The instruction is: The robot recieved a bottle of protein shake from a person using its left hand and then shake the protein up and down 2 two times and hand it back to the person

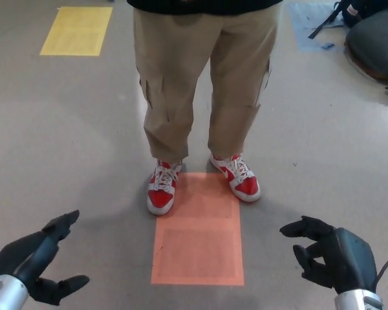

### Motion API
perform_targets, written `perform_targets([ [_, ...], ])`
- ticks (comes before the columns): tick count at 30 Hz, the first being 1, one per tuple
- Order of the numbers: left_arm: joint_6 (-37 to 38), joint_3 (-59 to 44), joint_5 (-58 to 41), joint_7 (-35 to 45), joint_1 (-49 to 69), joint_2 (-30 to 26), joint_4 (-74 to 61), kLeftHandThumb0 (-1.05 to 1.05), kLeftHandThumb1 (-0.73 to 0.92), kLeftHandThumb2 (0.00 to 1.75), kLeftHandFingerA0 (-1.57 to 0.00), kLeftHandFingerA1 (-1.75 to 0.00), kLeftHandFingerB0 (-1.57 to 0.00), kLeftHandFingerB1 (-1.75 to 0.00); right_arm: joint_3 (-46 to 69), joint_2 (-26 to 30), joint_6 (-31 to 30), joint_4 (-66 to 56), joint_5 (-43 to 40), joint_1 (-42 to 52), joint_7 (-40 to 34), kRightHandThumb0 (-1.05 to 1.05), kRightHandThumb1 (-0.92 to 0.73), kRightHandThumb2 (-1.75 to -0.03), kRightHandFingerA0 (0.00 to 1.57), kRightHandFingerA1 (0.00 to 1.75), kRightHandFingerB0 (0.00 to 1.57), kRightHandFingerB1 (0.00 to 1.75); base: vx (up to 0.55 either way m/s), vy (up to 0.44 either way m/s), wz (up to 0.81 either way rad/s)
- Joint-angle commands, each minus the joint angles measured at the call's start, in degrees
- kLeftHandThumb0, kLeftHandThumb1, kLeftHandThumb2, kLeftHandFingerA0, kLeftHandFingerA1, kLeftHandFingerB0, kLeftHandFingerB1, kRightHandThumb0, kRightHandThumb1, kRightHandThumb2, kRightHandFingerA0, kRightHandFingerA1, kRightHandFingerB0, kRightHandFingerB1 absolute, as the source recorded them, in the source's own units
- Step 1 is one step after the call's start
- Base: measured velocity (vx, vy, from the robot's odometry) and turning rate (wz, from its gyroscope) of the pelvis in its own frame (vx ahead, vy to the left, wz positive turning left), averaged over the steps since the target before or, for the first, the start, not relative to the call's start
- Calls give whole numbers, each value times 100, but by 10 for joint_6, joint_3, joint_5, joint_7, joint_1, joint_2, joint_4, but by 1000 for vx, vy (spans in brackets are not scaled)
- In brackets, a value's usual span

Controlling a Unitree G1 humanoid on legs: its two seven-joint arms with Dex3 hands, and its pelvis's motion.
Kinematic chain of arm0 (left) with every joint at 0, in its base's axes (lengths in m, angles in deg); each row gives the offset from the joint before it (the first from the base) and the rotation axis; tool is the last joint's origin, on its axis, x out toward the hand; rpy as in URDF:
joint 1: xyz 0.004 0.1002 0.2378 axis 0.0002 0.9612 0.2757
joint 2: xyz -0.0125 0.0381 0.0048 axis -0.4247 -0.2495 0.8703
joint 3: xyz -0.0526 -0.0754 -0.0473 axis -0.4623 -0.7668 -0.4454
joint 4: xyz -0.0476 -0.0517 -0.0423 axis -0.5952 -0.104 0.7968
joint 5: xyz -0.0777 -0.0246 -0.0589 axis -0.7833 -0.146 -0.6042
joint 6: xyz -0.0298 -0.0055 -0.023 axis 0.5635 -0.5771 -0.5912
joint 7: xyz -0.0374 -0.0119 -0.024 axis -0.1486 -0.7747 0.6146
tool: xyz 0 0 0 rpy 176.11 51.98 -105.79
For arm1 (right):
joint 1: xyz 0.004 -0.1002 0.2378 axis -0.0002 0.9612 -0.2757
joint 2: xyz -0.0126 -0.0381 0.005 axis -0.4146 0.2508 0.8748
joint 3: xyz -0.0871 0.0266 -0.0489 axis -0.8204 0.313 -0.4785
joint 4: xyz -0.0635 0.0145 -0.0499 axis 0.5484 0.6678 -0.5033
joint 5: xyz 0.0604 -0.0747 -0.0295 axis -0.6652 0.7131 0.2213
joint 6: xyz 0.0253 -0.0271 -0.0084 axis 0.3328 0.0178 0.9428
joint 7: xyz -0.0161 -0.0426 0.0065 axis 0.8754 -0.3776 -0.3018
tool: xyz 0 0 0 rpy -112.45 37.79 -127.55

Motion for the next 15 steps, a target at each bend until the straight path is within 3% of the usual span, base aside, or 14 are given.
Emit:
perform_targets([
  [1,-11,34,69,-44,-15,-4,10,-78,64,98,-29,-49,0,-22,-8,8,-38,7,9,-2,0,-22,-75,-63,88,48,73,45,0,0,0],
  [2,-16,43,77,-51,-14,-2,12,-76,84,67,-30,-33,-7,-21,-14,10,-41,7,13,1,0,-24,-76,-63,85,47,71,44,0,0,0],
  [3,-20,47,82,-55,-13,-1,13,-76,84,67,-30,-33,-7,-21,-18,10,-43,7,16,3,-1,-24,-76,-63,85,47,71,44,0,0,0],
  [5,-29,59,92,-62,-6,3,14,-76,85,68,-28,-32,-7,-21,-32,12,-48,8,26,15,-9,-24,-76,-63,84,47,70,43,0,0,0],
  [9,-30,70,101,-82,15,13,15,-76,85,68,-30,-33,-9,-22,-58,12,-64,10,42,39,-32,-27,-77,-63,97,52,71,43,0,0,0],
  [10,-27,71,102,-87,21,14,15,-77,69,100,-24,-47,-4,-31,-62,12,-67,9,43,44,-32,-28,-78,-63,101,59,70,43,0,0,0],
  [14,-30,71,109,-103,40,20,15,-77,68,98,-24,-46,-7,-33,-72,12,-73,8,44,56,-32,-27,-76,-64,100,66,69,42,0,0,0],
  [15,-27,72,112,-111,45,20,16,-74,83,65,-33,-34,-12,-26,-76,12,-70,8,48,57,-41,-27,-77,-63,100,81,71,42,0,0,0],
])
